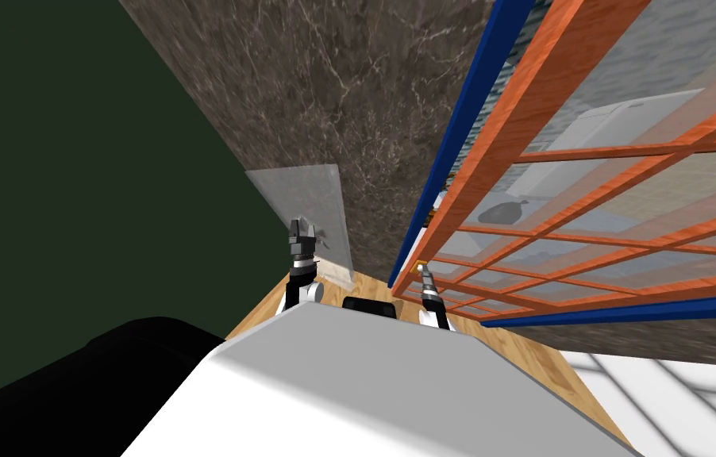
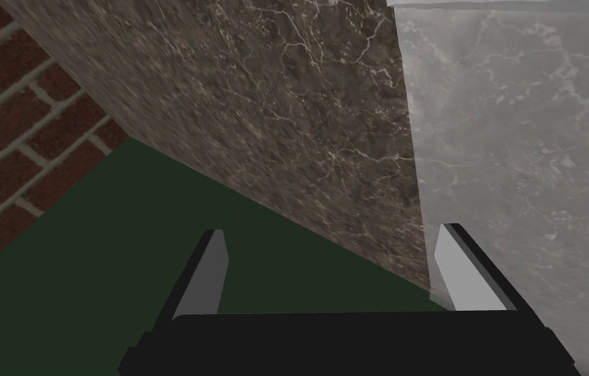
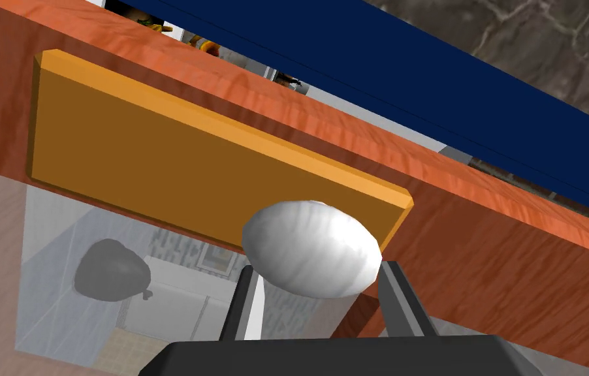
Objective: Pull the door open
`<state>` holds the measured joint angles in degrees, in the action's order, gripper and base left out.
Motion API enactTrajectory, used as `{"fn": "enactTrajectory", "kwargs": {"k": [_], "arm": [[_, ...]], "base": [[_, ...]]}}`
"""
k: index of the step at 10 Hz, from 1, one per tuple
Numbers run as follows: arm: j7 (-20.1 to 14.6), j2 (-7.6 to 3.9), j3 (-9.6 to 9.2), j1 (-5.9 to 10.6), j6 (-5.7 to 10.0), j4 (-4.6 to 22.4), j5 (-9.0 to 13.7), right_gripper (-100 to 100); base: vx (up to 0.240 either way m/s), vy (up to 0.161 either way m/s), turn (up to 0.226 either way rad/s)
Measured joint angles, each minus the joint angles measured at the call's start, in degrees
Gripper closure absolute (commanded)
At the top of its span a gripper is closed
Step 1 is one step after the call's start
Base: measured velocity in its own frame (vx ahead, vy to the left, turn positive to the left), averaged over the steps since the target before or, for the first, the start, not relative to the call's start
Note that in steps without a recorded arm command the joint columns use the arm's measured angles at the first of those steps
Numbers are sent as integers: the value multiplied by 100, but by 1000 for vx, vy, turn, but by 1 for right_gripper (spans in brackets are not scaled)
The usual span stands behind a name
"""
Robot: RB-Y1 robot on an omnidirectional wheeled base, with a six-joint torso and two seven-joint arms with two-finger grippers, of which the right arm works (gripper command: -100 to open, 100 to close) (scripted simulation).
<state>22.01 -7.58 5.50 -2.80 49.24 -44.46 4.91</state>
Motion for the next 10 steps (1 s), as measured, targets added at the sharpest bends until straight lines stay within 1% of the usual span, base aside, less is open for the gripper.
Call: {"fn": "enactTrajectory", "kwargs": {"k": [1,2,3,4,5,6,7,8,9,10], "arm": [[-166,-41,17,84,75,175,86,100],[-271,-45,27,72,79,165,133,100],[-290,-18,25,47,90,148,141,100],[-398,-34,44,64,131,211,217,100],[-557,-52,55,32,86,144,327,100],[-679,-42,59,-63,24,-7,376,100],[-820,-51,68,-103,-21,-75,458,100],[-931,-53,80,-96,-8,-46,506,100],[-1084,-93,99,-49,62,84,595,100],[-1208,-105,100,-23,79,128,642,100]], "base": [[-42,-13,96],[-7,-8,-7],[-30,-4,146],[-66,-19,150],[-50,-6,92],[-51,2,104],[-46,-5,75],[-55,-11,186],[-54,-13,47],[-49,-14,117]]}}
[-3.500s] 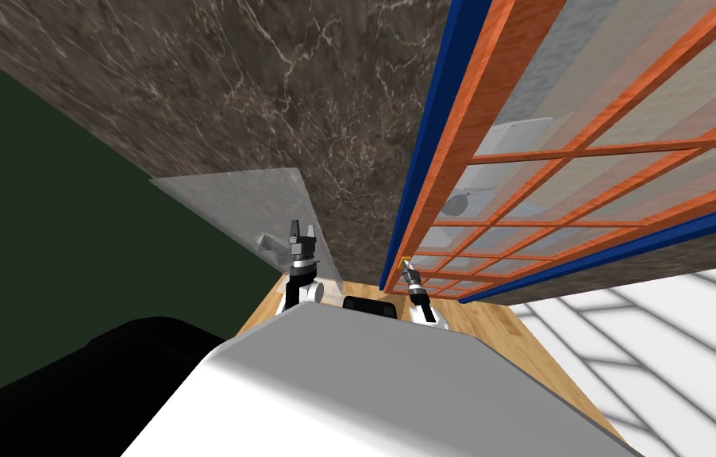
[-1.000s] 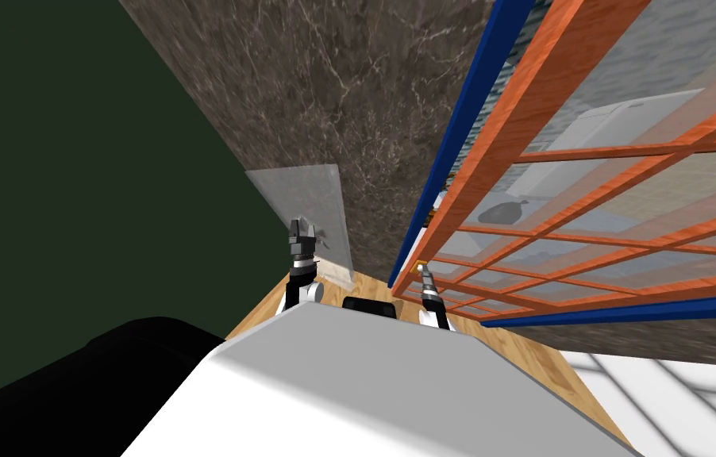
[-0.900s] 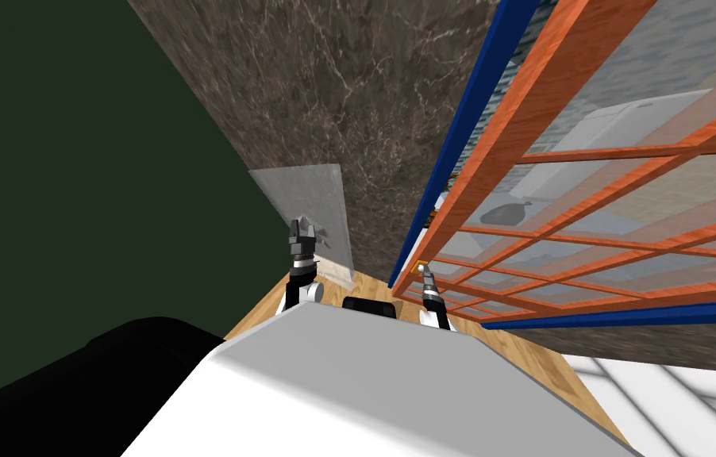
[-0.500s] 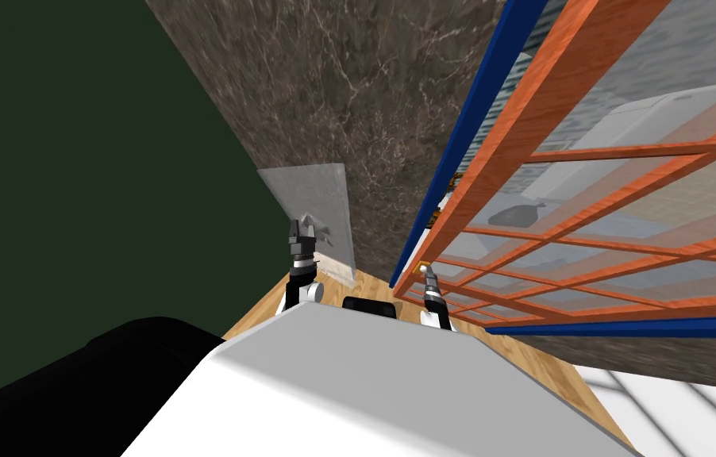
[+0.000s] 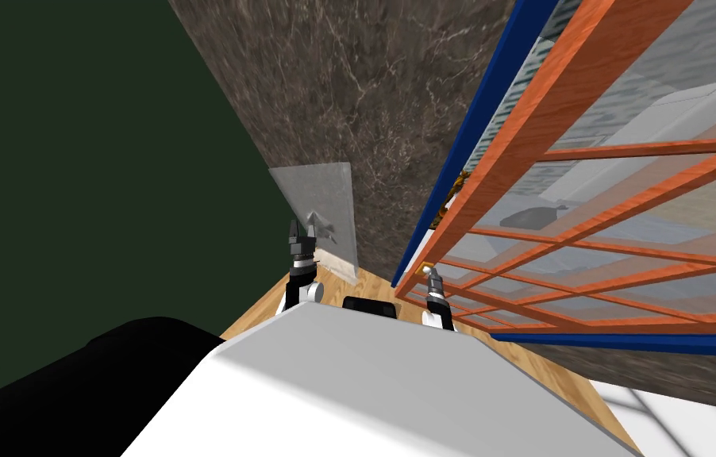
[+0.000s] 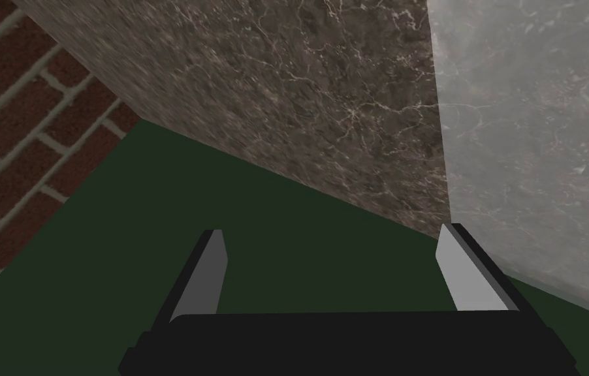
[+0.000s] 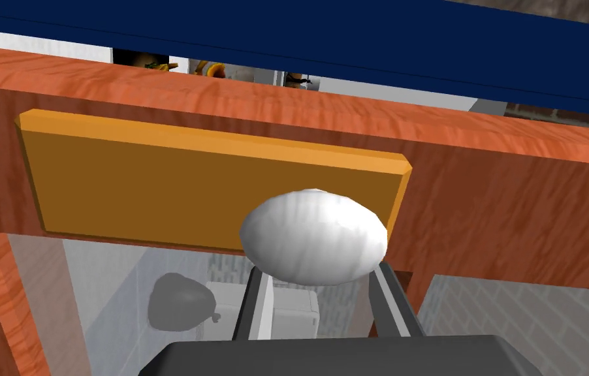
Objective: Pull the door open
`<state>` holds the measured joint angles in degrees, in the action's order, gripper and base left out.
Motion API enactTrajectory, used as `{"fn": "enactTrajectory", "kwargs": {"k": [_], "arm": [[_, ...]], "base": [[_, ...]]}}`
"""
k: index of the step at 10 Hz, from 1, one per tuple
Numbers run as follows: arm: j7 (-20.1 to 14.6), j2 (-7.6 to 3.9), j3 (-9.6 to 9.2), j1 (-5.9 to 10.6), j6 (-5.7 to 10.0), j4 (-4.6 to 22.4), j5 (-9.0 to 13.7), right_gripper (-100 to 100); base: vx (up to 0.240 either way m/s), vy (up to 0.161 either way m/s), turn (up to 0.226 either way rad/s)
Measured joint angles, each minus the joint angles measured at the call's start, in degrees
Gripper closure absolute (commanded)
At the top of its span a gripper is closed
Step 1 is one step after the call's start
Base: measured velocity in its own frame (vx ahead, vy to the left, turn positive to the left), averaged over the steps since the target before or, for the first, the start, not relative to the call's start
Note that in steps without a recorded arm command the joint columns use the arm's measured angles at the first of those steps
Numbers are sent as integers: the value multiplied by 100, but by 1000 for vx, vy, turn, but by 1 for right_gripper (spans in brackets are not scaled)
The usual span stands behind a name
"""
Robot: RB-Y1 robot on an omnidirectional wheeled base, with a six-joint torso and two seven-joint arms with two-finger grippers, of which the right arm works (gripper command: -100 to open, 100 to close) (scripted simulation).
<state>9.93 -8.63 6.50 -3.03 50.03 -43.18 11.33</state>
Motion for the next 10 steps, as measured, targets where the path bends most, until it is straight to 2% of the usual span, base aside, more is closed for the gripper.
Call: {"fn": "enactTrajectory", "kwargs": {"k": [1,3,4,5,7,8,9,10], "arm": [[-135,5,11,-38,-33,-56,83,100],[-409,-35,30,37,64,128,216,100],[-502,-28,25,-84,-34,-81,258,100],[-630,-24,36,-147,-95,-174,340,100],[-924,-49,64,-114,-36,-64,514,100],[-1065,-44,71,-156,-65,-121,599,100],[-1189,-60,77,-101,-28,-15,647,100],[-1333,-63,88,-160,-23,-56,730,100]], "base": [[-40,-14,84],[-48,-6,96],[-46,-6,118],[-74,-21,222],[-52,-6,97],[-51,-5,68],[-59,-11,170],[-38,-14,53]]}}
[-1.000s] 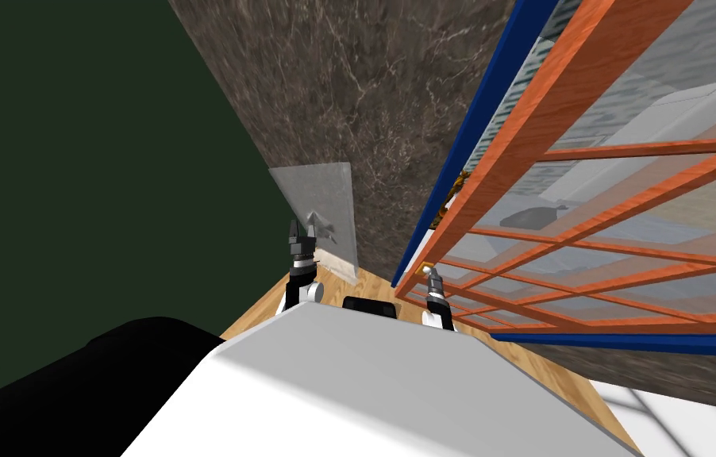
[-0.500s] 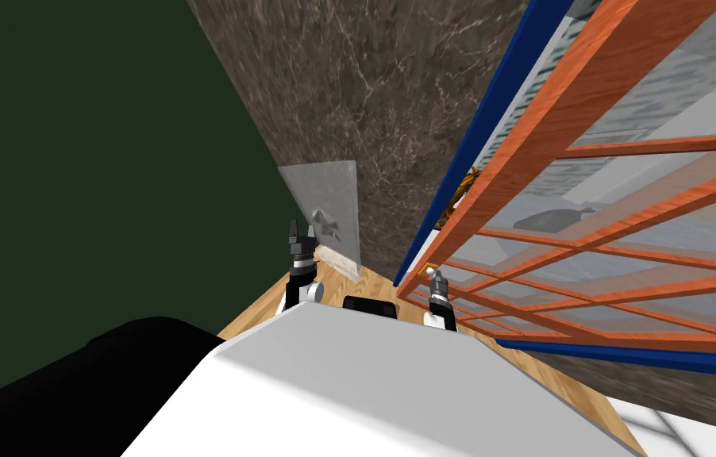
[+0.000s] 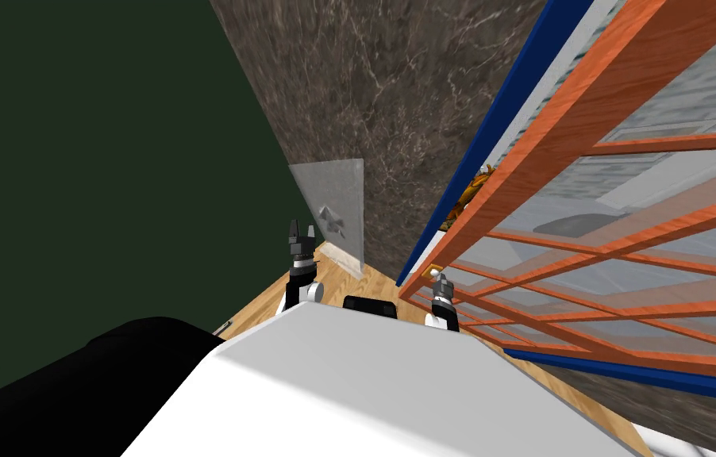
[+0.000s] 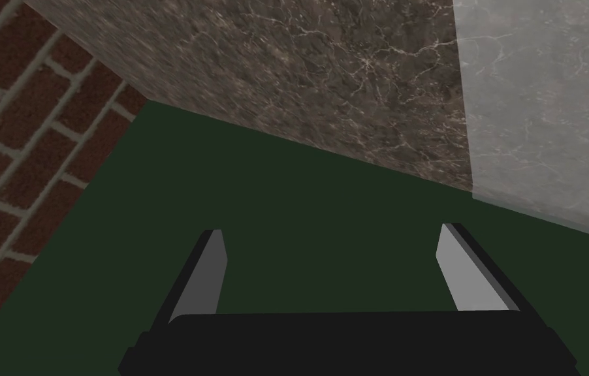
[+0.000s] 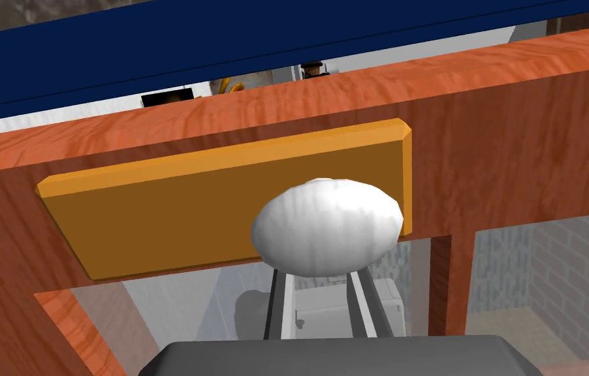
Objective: Pull the door open
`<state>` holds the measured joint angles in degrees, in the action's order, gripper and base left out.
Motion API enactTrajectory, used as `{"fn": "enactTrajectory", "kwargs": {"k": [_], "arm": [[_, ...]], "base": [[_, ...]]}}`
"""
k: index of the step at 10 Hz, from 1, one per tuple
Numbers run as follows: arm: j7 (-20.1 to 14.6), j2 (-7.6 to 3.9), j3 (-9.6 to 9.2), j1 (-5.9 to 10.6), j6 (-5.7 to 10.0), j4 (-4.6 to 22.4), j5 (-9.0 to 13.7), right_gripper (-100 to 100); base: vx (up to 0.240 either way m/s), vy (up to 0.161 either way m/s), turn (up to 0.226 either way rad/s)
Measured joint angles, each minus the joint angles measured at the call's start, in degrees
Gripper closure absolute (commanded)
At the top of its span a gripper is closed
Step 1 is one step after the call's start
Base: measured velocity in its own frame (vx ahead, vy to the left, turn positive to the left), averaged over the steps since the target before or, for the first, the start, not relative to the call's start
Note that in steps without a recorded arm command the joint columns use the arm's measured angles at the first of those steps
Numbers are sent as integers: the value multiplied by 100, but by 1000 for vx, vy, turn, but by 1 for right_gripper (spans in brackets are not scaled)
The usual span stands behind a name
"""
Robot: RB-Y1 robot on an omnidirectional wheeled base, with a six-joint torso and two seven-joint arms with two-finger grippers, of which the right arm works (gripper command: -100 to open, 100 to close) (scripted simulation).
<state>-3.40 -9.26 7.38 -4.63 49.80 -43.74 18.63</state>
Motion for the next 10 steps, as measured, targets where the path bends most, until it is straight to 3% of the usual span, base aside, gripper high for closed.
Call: {"fn": "enactTrajectory", "kwargs": {"k": [2,3,4,6,9,10], "arm": [[-267,-13,2,18,57,93,123,100],[-423,-16,20,-70,16,-30,240,100],[-569,-31,17,-31,32,47,291,100],[-885,-28,36,-119,-6,-49,488,100],[-1314,-60,47,-79,15,43,667,100],[-1462,-63,58,-130,-4,-20,750,-100]], "base": [[-64,-11,173],[-54,-8,72],[-44,-3,104],[-63,-17,138],[-47,-9,121],[-62,-24,52]]}}
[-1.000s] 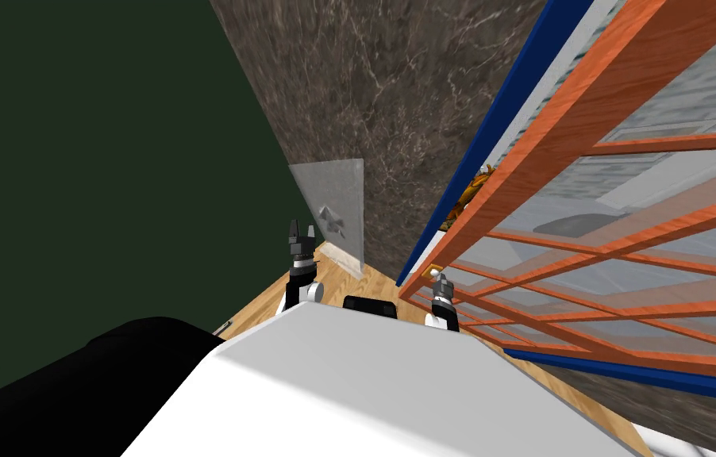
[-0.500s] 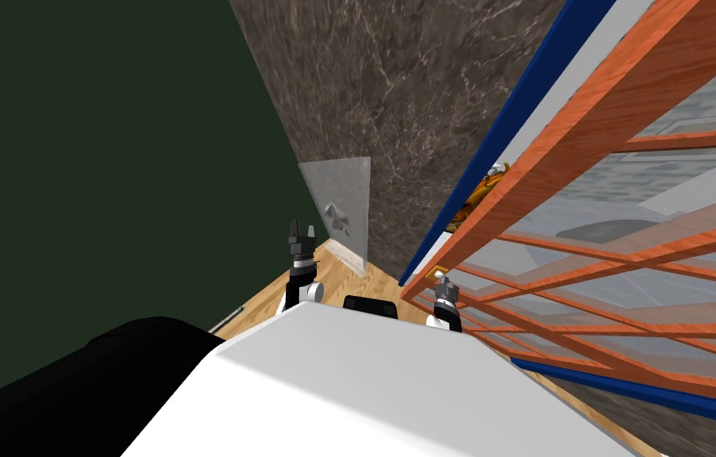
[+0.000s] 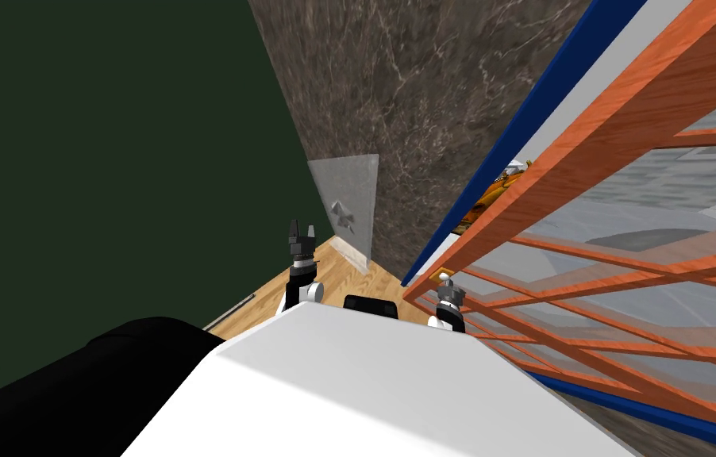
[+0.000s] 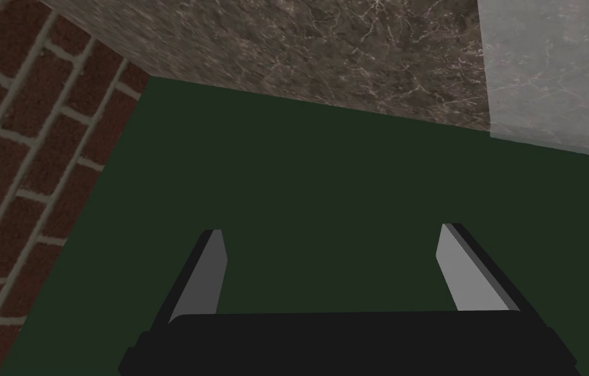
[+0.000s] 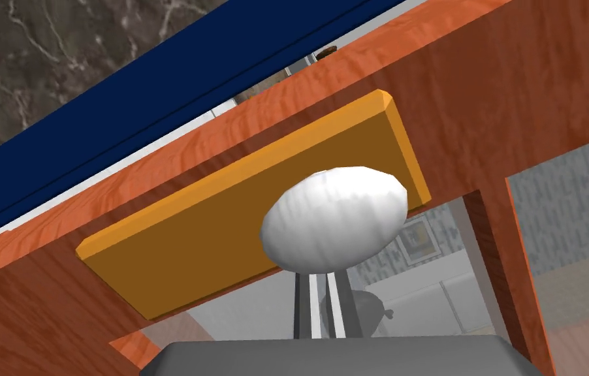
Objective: Pull the door open
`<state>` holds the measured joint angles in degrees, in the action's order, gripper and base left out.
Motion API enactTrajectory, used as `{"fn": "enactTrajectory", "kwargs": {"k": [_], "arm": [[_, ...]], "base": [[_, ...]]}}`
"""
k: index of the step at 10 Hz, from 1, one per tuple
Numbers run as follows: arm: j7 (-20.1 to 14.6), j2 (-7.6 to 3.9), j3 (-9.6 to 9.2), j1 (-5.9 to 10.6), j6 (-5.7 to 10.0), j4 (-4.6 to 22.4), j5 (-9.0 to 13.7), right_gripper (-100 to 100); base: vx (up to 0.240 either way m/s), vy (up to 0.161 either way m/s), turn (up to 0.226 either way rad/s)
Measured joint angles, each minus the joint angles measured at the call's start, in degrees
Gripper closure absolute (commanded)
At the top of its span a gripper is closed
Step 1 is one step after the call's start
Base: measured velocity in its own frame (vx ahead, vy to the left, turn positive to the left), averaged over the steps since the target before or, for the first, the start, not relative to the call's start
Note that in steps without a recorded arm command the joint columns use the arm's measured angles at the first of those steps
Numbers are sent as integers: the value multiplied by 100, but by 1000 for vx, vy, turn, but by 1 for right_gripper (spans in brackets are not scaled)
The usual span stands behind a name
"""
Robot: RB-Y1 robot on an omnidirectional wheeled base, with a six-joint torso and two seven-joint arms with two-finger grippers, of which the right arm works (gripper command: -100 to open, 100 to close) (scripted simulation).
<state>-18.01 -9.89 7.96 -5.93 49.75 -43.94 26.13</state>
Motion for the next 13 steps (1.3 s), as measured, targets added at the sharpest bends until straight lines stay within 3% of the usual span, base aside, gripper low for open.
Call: {"fn": "enactTrajectory", "kwargs": {"k": [13], "arm": [[-1905,47,-488,-92,86,-324,888,-100]], "base": [[-66,-2,59]]}}
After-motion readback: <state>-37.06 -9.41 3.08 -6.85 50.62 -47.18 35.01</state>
